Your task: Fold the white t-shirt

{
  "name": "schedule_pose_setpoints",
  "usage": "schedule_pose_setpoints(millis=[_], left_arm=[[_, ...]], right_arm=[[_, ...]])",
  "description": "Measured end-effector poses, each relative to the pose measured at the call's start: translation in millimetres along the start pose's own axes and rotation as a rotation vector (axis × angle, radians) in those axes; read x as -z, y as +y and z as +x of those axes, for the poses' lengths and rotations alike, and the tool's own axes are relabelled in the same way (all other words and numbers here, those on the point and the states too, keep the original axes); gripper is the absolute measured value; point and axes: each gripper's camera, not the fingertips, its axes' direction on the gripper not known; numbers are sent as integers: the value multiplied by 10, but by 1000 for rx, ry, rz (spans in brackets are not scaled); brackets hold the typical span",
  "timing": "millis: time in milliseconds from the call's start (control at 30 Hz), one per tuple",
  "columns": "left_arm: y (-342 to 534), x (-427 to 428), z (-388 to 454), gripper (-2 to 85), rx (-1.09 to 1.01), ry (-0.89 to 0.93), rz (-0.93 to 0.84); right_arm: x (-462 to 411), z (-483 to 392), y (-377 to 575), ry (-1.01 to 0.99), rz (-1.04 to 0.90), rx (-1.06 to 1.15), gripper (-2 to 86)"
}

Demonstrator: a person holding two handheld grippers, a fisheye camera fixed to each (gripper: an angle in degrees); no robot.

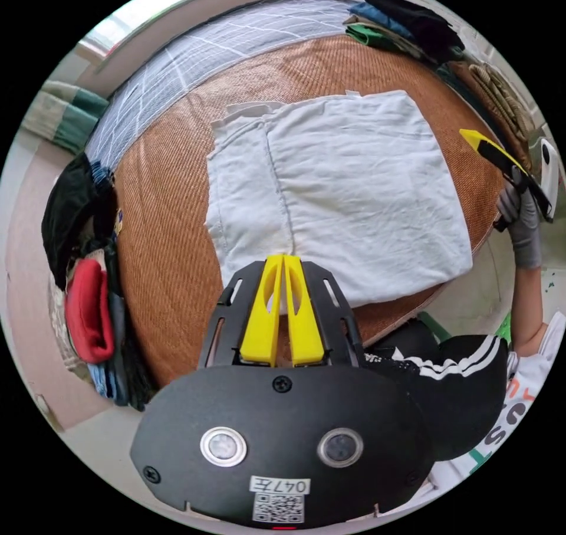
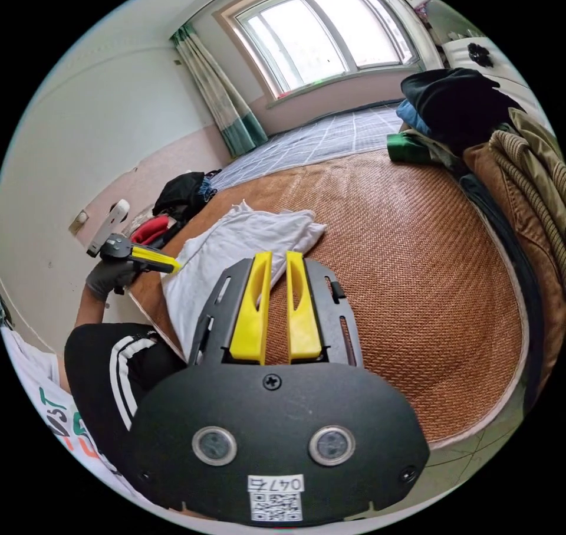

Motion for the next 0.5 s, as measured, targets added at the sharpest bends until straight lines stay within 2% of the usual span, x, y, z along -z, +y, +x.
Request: schedule_pose_setpoints(millis=[100,167,233,300,367,500], left_arm=[[-426,-147,-494,-10,-24,107,67],[-695,-283,-1145,-10,142,233,156],[-673,-231,-1388,-9,255,254,225],[-508,103,-1289,-8,271,212,341],[-283,549,-833,-4,184,196,456],[-142,807,-82,32,-2,343,481]], right_arm=[[1,-77,10,-8,-11,21,12],[-38,-122,15,-10,-35,15,20],[-39,-146,4,10,-44,5,29],[29,-167,-18,64,-26,4,41],[136,-166,-62,127,15,2,55],[85,-119,-214,137,27,-16,62]])
